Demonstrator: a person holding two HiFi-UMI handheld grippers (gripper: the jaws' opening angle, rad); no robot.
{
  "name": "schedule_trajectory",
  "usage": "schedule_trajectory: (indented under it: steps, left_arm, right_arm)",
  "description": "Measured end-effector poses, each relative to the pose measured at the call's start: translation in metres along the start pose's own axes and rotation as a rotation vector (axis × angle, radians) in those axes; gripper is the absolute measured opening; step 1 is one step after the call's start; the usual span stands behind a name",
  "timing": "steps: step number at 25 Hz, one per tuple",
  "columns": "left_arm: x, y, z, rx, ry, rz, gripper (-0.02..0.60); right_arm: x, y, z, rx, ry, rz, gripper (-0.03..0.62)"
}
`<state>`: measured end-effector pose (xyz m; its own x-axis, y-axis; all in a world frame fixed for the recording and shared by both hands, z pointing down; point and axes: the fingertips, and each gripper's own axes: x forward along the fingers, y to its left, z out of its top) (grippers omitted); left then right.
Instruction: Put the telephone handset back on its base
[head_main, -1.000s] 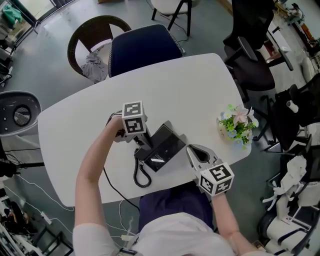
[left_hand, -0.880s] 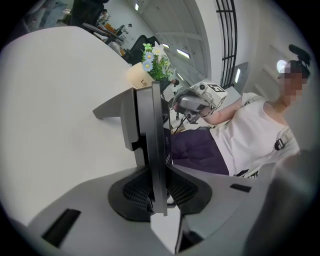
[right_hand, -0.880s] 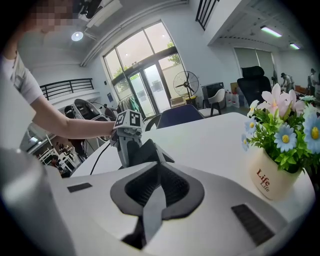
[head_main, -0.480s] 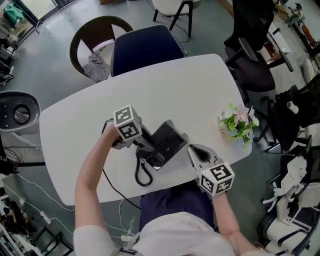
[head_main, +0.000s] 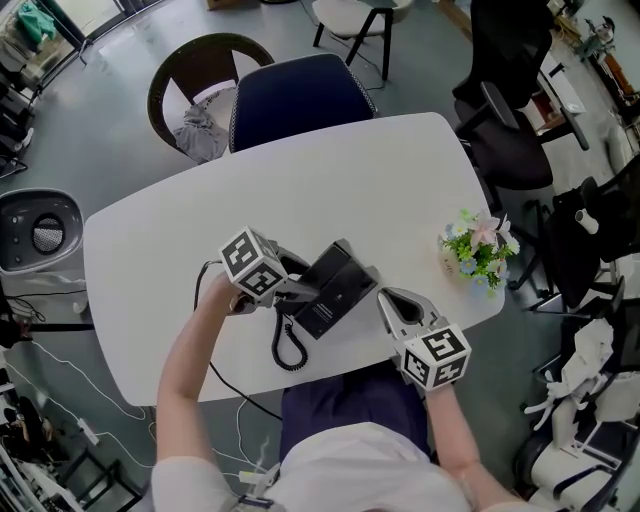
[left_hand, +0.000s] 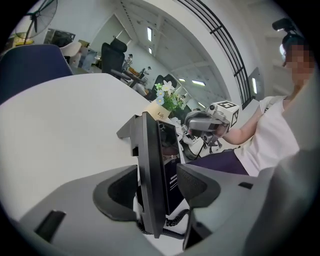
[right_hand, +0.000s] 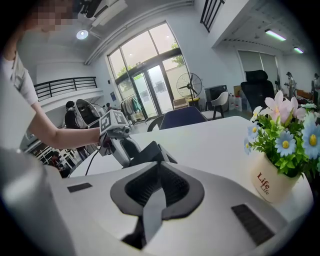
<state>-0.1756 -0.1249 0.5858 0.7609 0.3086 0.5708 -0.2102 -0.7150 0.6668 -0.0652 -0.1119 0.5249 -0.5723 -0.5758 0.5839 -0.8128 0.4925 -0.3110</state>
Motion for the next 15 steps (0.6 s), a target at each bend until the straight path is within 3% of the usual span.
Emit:
schedule_trajectory:
  steps: [5,8,15]
  left_arm:
    - [-0.004,0.014,-0.01,0.019,0.004,0.13,0.253]
    - [-0.011,0.021,-0.012,0.014,-0.027,0.188,0.21]
    - [-0.007,0.016,-0.015,-0.039,-0.089,0.14,0.119]
  right_arm:
    - [-0.001,0.001,-0.002,-0.003,0.002,0.003,0.041]
    - [-0.003,0.001,-0.003,-0.002,0.004,0.001,0.041]
    - [0.0,-0.001,-0.003,-0.004,0.005,0.0,0.041]
